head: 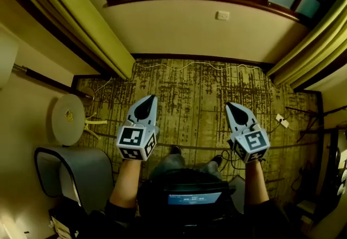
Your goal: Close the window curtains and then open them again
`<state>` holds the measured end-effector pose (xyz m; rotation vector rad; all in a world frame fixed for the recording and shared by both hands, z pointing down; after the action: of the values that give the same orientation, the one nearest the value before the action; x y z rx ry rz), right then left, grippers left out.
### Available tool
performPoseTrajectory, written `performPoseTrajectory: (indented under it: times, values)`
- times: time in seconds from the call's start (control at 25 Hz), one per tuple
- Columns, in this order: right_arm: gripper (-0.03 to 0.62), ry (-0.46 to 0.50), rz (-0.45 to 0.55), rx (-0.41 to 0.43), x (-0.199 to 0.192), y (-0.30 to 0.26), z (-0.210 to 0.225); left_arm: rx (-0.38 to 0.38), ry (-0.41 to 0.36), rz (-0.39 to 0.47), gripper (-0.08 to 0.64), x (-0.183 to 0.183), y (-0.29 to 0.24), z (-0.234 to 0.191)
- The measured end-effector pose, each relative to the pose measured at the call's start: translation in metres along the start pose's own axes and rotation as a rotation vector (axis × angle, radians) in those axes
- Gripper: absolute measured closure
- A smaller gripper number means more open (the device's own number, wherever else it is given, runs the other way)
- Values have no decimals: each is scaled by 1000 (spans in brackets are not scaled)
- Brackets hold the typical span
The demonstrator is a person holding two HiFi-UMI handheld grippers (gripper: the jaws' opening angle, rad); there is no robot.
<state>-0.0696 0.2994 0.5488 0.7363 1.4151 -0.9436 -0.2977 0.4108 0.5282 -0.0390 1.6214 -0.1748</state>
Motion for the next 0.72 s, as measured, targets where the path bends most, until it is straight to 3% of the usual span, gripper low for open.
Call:
performPoseTrajectory:
  times: [0.4, 0.72]
  values:
    - [584, 41, 7, 129, 21, -122, -100, 55, 6, 37, 568, 10, 25, -114]
    - [584, 81, 10, 249, 37, -195, -141, 146, 36, 64, 568, 14, 33, -174]
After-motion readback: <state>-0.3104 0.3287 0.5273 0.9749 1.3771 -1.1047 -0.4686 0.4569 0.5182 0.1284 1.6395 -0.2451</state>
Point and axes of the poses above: the fingertips, and each gripper's own axes: y backward along the fingers, z to its right, x out of its top, the point moved 2 cm from there along y, backward along the fingers, and after that the axes turned 11 degrees about z, right-handed, at the moved point
